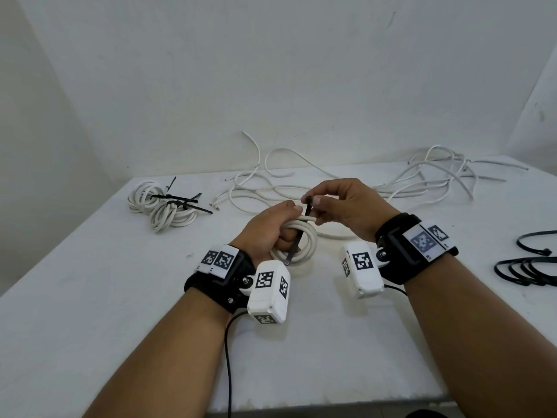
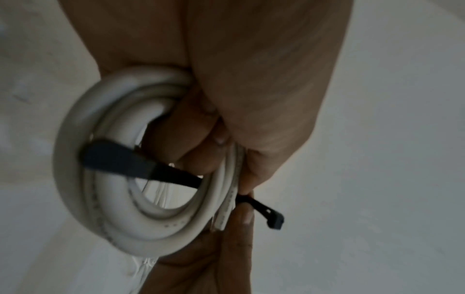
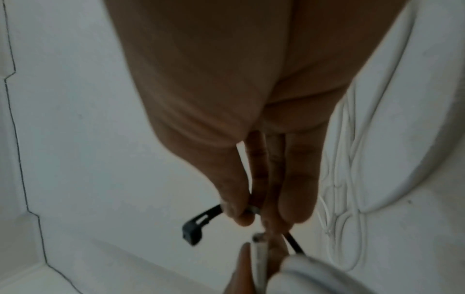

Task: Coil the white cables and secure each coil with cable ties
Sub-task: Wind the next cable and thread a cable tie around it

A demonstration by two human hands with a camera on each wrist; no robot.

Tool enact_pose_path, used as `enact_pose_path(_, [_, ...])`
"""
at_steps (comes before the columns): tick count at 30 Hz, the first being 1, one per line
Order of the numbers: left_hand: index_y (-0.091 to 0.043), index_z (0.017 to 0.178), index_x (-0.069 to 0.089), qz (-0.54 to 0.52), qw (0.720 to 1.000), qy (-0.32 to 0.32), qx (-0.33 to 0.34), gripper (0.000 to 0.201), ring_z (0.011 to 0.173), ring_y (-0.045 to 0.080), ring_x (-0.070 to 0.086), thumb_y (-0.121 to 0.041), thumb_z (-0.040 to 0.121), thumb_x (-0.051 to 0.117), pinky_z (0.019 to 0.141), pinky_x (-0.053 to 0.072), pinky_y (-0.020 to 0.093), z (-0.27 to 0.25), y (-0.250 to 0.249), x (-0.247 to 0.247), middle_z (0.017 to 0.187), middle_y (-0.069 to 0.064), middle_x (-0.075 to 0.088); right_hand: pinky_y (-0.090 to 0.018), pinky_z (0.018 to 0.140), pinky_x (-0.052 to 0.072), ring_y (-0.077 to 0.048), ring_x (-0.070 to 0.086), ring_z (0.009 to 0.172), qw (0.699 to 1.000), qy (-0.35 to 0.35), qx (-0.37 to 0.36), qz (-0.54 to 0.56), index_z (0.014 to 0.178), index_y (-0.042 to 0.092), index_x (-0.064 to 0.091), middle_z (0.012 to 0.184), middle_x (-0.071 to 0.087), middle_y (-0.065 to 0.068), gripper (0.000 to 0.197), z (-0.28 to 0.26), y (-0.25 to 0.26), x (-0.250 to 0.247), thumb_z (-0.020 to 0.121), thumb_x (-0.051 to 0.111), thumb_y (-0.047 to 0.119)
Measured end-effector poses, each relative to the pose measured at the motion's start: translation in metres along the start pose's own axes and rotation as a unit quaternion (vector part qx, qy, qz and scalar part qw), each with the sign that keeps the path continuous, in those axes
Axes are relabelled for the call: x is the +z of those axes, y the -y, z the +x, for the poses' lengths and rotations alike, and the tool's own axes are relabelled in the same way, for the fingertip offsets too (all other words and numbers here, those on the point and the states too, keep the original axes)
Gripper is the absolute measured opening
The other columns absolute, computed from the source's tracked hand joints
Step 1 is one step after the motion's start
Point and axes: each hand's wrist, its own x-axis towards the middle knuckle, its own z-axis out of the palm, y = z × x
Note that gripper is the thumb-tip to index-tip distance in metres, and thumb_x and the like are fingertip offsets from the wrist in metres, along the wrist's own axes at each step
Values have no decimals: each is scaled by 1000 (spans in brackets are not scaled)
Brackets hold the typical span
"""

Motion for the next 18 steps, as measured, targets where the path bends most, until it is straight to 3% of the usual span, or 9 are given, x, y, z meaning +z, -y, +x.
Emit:
enact_pose_path(2, [-17, 75, 37, 1, 1000, -6, 19, 27, 33, 3, 16, -12, 101, 37, 39, 14, 13, 1, 3, 4, 45, -6, 22, -26, 67, 53, -15, 64, 72, 999, -14, -10, -33, 98, 4, 73, 77, 70, -6, 13, 0, 0, 0, 95, 60, 4])
enact_pose_path(5, [-13, 87, 49, 18, 997, -42, 60, 13, 36, 5, 20, -8, 99, 45, 35, 26, 15, 1, 5, 9, 48, -5, 31, -26, 64, 51, -8, 62, 68, 996, -14, -13, -92, 99, 11, 70, 77, 71, -3, 9, -1, 0, 1, 93, 65, 8])
enact_pose_path(7, [-13, 97, 56, 41, 995, -51, 80, 7, 38, 7, 21, -10, 97, 51, 40, 30, 19, 1, 6, 9, 50, -5, 34, -25, 65, 52, -7, 60, 60, 996, -13, 2, -89, 101, 12, 62, 69, 69, 3, 12, -2, 1, 3, 91, 67, 7])
enact_pose_path(10, [-11, 95, 62, 47, 992, -58, 98, 8, 36, 6, 25, -8, 96, 54, 40, 33, 19, 2, 8, 7, 51, -3, 38, -27, 66, 54, -12, 59, 58, 998, -5, 21, -56, 96, 11, 53, 66, 67, 2, 15, -2, 1, 6, 91, 65, 4])
enact_pose_path(13, [-6, 90, 60, 42, 991, -64, 107, 9, 33, 4, 34, -7, 96, 53, 38, 39, 17, 1, 6, 11, 46, -6, 48, -34, 71, 53, -19, 61, 69, 999, 17, 19, -22, 94, 10, 51, 74, 68, -3, 13, -2, 0, 8, 93, 61, 2])
enact_pose_path(15, [-6, 87, 60, 4, 992, -79, 103, 14, 32, 3, 34, -10, 98, 51, 36, 36, 16, 2, 3, 10, 44, -6, 48, -38, 76, 53, -20, 62, 78, 999, 31, 8, 4, 93, 13, 54, 84, 68, -5, 10, -3, 1, 6, 89, 62, 7])
enact_pose_path(18, [-9, 83, 62, -81, 986, -124, 81, 22, 32, 6, 32, -19, 98, 49, 36, 29, 14, 7, -2, 0, 42, -5, 39, -33, 80, 52, -21, 62, 94, 995, 90, -14, 31, 98, 16, 57, 105, 67, -10, 21, -6, 5, 4, 82, 60, 2])
